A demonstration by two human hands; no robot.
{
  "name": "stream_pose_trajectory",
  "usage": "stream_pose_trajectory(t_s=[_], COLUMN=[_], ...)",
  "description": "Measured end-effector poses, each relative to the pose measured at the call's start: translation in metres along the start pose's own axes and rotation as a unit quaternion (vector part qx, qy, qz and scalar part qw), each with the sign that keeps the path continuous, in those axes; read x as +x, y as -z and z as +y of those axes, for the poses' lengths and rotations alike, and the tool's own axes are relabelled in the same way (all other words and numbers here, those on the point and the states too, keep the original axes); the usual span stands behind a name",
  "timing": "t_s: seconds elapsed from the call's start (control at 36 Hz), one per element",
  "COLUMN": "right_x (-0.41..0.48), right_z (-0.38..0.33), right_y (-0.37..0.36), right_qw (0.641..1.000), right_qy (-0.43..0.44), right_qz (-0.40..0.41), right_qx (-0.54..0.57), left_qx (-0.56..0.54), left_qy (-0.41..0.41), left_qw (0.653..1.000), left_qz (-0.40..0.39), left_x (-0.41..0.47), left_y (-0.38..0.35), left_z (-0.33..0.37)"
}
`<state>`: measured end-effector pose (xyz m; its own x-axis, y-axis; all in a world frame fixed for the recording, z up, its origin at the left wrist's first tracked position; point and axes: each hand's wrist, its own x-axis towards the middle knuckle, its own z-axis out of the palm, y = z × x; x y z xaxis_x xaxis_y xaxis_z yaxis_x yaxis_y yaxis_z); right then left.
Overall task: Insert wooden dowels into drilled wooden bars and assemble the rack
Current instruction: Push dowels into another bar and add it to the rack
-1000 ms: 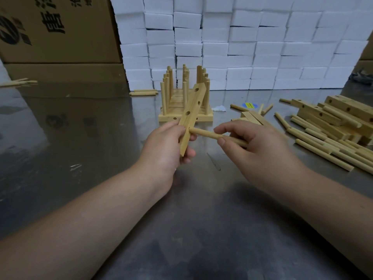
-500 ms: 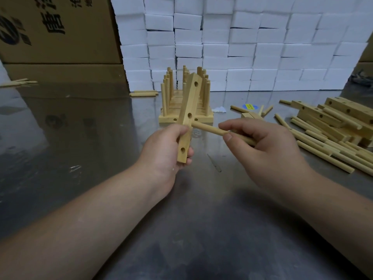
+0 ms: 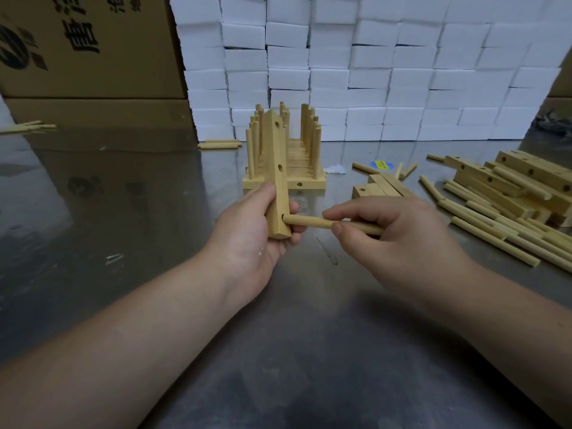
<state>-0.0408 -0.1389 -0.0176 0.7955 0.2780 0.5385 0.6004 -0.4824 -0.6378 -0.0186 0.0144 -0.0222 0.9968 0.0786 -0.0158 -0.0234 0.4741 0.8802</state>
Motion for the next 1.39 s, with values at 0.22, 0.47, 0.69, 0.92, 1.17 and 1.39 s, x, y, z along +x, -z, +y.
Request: stream_pose_trajectory(t_s=[0.22,0.47,0.69,0.92,1.17,1.39], right_x=[0.000,0.004,0.001,0.001,0.000,-0.002], right_z=[-0.002,-0.005,-0.008,-0.011,-0.009,-0.004], right_y=[0.002,0.003,0.004,0.001,-0.004,-0.007], right_qw=[0.999,0.991,0.966,0.958,0.976,0.996], right_qy=[0.026,0.045,0.155,0.161,0.109,-0.023], right_qz=[-0.018,-0.084,-0.056,-0.048,-0.051,-0.062], right_qx=[-0.027,-0.091,-0.199,-0.234,-0.180,-0.053], left_qx=[0.067,0.120,0.182,0.234,0.224,0.234], left_qy=[-0.016,-0.037,-0.068,-0.100,-0.125,-0.141], left_qw=[0.997,0.992,0.981,0.967,0.966,0.962], left_qz=[-0.028,-0.029,-0.011,0.003,0.034,0.025], left_x=[-0.003,-0.005,-0.009,-0.011,-0.011,-0.011], left_y=[0.000,0.001,-0.003,0.001,-0.001,0.000], left_z=[-0.002,-0.005,-0.006,-0.005,-0.009,-0.011])
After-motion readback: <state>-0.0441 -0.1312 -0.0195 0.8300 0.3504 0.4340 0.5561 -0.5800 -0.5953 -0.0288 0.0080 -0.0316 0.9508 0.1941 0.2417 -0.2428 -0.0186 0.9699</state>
